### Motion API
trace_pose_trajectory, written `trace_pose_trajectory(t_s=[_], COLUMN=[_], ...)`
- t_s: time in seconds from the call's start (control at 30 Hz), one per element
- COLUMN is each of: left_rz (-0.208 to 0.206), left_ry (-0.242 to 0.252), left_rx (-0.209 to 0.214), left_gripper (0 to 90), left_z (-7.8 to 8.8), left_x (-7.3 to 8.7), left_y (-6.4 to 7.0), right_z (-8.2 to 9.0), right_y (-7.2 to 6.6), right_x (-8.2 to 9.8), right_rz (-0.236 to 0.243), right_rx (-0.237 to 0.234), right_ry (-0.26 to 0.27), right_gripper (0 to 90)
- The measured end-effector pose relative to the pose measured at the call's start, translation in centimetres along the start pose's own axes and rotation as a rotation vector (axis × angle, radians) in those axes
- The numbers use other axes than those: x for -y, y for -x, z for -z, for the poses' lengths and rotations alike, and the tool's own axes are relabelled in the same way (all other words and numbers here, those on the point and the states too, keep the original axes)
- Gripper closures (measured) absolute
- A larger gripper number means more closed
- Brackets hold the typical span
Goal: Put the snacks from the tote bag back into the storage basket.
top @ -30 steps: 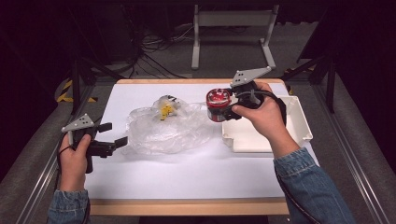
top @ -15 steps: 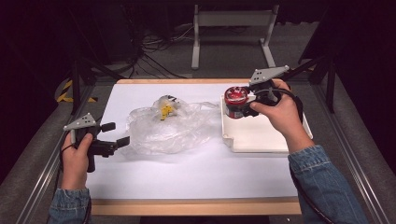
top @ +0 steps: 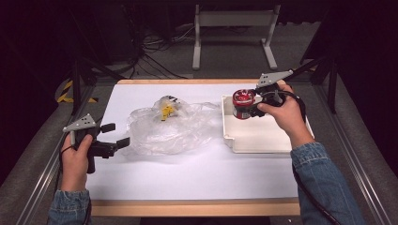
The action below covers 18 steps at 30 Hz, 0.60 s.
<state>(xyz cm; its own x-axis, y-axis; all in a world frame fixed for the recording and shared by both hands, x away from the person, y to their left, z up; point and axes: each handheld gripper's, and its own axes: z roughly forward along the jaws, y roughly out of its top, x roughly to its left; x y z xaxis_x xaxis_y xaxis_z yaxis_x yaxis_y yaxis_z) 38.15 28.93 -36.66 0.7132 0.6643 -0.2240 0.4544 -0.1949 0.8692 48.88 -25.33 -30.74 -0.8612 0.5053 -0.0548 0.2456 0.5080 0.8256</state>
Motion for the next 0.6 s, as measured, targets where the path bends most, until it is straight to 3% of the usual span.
trace_pose_trajectory(t_s=[0.6], left_rz=[0.001], left_ry=[-0.016], left_rx=[-0.015], left_gripper=[3.6], left_z=[0.6], left_x=[0.7], left_y=[0.4], right_z=[-3.6], right_y=[0.9], right_x=[3.0], right_rz=[-0.024], right_rx=[0.001], right_ry=[-0.053], right_gripper=[24.9])
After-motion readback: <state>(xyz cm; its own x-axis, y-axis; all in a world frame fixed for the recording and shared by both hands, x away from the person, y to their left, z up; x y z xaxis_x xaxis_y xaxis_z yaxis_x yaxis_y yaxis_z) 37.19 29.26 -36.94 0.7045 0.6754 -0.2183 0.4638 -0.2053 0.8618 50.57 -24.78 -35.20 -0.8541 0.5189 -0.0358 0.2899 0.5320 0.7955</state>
